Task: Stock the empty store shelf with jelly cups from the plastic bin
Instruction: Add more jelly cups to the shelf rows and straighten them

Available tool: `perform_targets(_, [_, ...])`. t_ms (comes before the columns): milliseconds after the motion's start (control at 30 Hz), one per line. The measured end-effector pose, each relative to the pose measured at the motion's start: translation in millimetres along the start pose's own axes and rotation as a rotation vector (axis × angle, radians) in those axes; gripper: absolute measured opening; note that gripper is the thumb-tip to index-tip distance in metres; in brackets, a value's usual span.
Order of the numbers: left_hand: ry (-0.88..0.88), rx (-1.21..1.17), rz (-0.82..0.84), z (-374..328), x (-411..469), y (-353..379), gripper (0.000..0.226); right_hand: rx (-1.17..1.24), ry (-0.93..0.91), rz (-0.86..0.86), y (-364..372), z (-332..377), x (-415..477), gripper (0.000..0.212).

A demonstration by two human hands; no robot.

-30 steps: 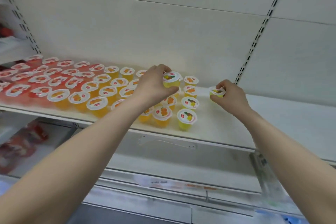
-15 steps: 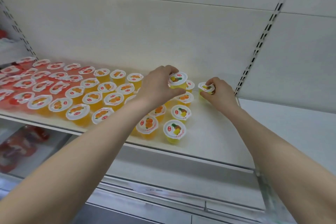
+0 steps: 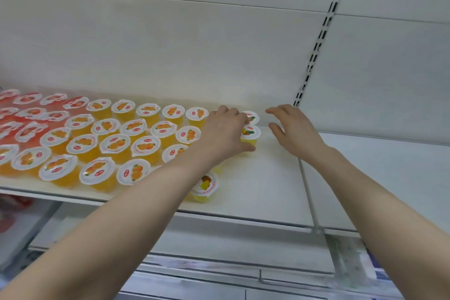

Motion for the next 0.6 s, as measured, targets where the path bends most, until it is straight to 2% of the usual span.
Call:
perform_targets(433, [0.024, 0.017, 0.035, -1, -9, 2, 0.074, -0.061, -0.030, -0.051, -16, 15, -5, 0.035])
perform_targets(600, [0.013, -0.063, -0.059, 17, -33, -27, 0.059, -0.118, -0.089, -0.079, -27, 50, -7, 0.036])
Point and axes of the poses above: each hand's wrist, its own x-axis towards the middle knuckle, its own y-axis out of the palm, z = x × y, the point moved 2 cm from there along x, towards the middle knuckle, and after that the axes turned 4 degrees about y, right-handed, at the moved point
